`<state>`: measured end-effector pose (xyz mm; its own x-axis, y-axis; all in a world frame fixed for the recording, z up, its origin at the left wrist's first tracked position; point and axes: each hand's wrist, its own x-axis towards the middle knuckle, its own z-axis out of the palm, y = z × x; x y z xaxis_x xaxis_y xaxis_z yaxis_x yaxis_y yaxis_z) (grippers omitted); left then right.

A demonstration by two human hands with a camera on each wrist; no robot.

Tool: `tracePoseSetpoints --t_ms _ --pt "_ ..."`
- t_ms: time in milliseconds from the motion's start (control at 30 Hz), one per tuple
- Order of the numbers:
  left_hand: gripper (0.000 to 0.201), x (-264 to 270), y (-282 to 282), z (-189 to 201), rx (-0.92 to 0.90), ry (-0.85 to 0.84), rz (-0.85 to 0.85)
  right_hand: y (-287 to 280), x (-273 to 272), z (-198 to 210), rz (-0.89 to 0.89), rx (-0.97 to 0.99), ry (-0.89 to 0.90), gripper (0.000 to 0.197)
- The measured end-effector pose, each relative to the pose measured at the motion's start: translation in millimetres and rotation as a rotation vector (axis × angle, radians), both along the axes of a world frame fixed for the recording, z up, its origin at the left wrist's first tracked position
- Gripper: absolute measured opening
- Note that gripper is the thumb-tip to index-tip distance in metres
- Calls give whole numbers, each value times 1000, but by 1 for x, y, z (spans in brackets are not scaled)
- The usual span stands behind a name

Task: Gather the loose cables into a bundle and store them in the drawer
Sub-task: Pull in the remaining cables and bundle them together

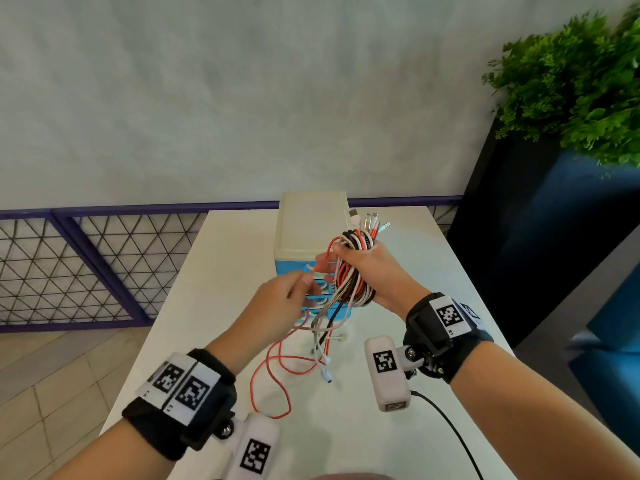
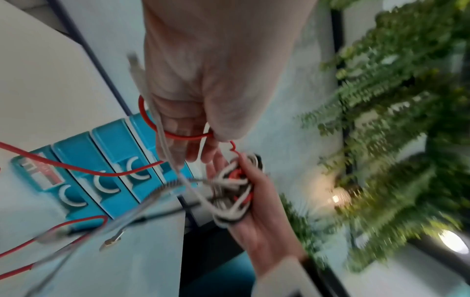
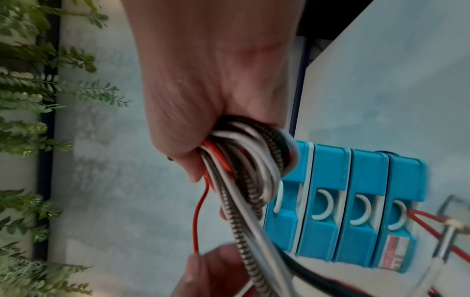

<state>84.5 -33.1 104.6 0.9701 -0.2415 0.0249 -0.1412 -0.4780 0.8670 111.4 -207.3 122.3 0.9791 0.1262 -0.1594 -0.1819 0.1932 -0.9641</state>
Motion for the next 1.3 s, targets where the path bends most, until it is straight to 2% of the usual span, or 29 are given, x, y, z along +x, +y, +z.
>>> tracePoseSetpoints --t_ms 67,100,200,300,400,500,567,633,733,867,1033,1200,1300 --pt "31 9 9 4 -160 139 97 -5 -2 4 20 -42 4 16" --pt "29 13 15 6 -182 148 134 -7 -2 4 39 -88 3 17" --pt "19 25 33 8 -121 116 177 -10 -4 3 93 -218 -2 23" --pt "18 28 41 6 -162 232 143 -10 -4 -2 104 -263 -5 20" --pt "24 21 34 11 -345 350 78 -5 -4 -6 61 -312 -1 24" --pt "21 12 21 19 -513 402 4 2 -5 -11 18 -369 -22 33" --pt "19 7 12 23 -537 401 -32 7 -5 -15 13 -351 -21 34" --pt "19 3 4 25 -479 325 -44 11 -5 -19 -3 -250 12 33" --pt "20 -1 -3 23 -370 123 -52 12 -6 -22 -17 -91 81 35" --pt "20 -7 -13 14 -170 -124 -111 15 -8 -21 -31 33 159 35" --pt "22 -12 -14 4 13 -427 -173 16 -16 -16 81 131 174 15" --pt "17 -14 -16 2 120 -475 -178 16 -15 -21 26 71 153 4" --pt "11 -17 -19 5 165 -340 -47 17 -8 -25 -135 -131 50 10"
